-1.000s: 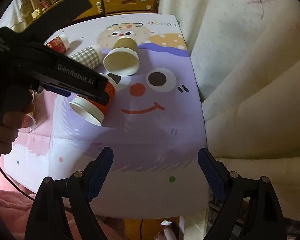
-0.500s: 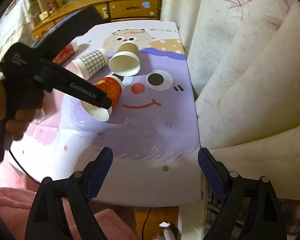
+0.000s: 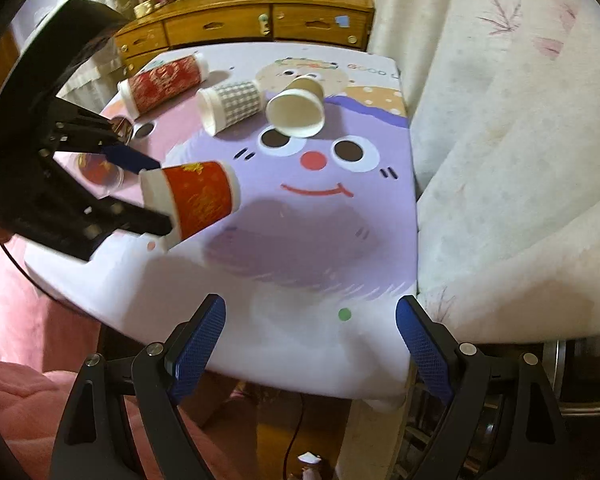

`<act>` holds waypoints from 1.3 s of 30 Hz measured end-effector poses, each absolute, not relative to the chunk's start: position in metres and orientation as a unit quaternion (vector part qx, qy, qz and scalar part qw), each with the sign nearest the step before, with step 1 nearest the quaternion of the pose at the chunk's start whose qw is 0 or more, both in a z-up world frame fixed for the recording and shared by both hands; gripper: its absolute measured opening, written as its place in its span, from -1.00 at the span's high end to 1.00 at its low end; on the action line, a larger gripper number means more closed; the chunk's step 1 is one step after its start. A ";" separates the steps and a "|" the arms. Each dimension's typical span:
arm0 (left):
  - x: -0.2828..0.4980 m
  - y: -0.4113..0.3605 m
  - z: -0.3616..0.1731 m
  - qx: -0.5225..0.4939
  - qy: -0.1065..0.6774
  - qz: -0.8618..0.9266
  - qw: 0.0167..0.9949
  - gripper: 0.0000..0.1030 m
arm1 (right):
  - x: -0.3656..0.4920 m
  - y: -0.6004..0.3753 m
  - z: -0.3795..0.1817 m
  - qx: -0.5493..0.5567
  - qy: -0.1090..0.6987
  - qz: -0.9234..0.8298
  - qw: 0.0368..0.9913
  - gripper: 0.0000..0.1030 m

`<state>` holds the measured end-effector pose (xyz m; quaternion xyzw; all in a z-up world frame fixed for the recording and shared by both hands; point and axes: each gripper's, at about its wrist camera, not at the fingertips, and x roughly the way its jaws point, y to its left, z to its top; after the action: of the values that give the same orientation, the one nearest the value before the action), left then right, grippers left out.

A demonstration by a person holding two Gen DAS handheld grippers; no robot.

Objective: Flip cup upright
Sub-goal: 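Close the left gripper on the red cup's body, then lift the red cup and rotate the left tool to turn it over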

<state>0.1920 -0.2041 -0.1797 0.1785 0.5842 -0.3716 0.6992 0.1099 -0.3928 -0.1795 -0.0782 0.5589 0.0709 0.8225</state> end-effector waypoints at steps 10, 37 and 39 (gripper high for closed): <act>0.157 -0.188 -0.188 0.261 0.554 -0.460 0.643 -0.13 | 0.084 -0.358 -0.189 -0.072 0.579 0.075 0.809 -0.72; 0.185 -0.162 -0.229 0.470 0.477 -0.629 0.396 -0.53 | 0.080 -0.225 -0.192 -0.030 0.617 -0.069 0.783 -0.72; 0.190 -0.162 -0.223 0.454 0.489 -0.625 0.405 -0.54 | 0.078 -0.226 -0.190 -0.038 0.615 -0.068 0.785 -0.72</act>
<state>0.1897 -0.1620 -0.2230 0.4543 0.4895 -0.6248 0.4046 0.0778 -0.2255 -0.1903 -0.0378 0.6151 -0.0681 0.7846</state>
